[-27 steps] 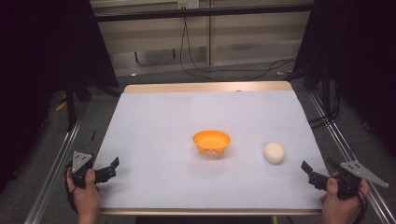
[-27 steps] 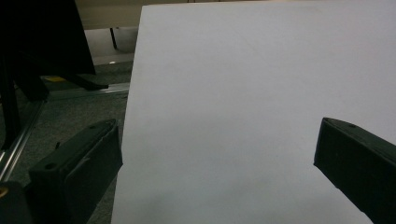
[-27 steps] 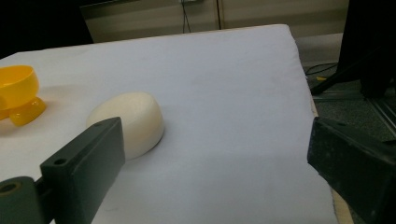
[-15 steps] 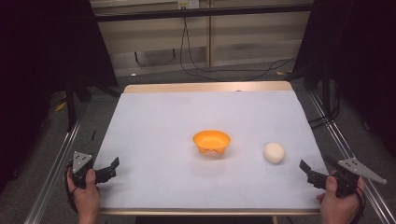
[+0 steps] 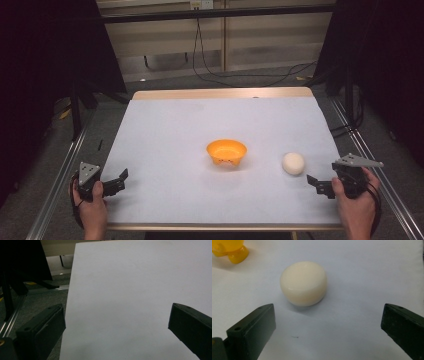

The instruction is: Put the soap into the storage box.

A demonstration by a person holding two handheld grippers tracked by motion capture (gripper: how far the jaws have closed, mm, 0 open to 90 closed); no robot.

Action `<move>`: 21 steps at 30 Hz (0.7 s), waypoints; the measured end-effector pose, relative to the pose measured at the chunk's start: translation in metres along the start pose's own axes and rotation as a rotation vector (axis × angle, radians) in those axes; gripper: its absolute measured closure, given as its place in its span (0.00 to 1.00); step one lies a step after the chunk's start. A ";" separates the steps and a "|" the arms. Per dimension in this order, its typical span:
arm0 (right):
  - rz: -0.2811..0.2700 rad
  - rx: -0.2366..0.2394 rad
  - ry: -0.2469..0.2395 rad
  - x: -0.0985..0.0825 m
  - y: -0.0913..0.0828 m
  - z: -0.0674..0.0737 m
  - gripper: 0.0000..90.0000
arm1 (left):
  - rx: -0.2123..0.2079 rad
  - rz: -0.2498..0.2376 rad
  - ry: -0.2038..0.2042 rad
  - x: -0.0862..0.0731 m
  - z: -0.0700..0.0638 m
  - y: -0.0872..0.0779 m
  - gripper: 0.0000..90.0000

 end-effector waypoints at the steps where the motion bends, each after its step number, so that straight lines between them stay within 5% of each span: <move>1: 0.034 0.016 -0.011 0.002 0.003 0.005 0.00 | 0.000 0.001 -0.001 0.000 0.000 0.000 0.01; 7: 0.134 0.030 -0.064 0.005 0.015 0.015 0.00 | 0.000 0.000 0.000 0.000 0.000 0.001 0.01; 21: 0.256 0.025 -0.071 0.014 0.028 0.026 0.01 | 0.005 0.007 0.000 0.000 0.001 0.001 0.01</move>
Point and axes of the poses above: each handheld gripper's, and its own axes: y roughly forward along the jaws, x roughly out of its top, z roughly to its left, the point moved 9 cm from there along y, roughly forward along the jaws, and after that the axes turned 12 degrees about -x, right-handed, at the moved point
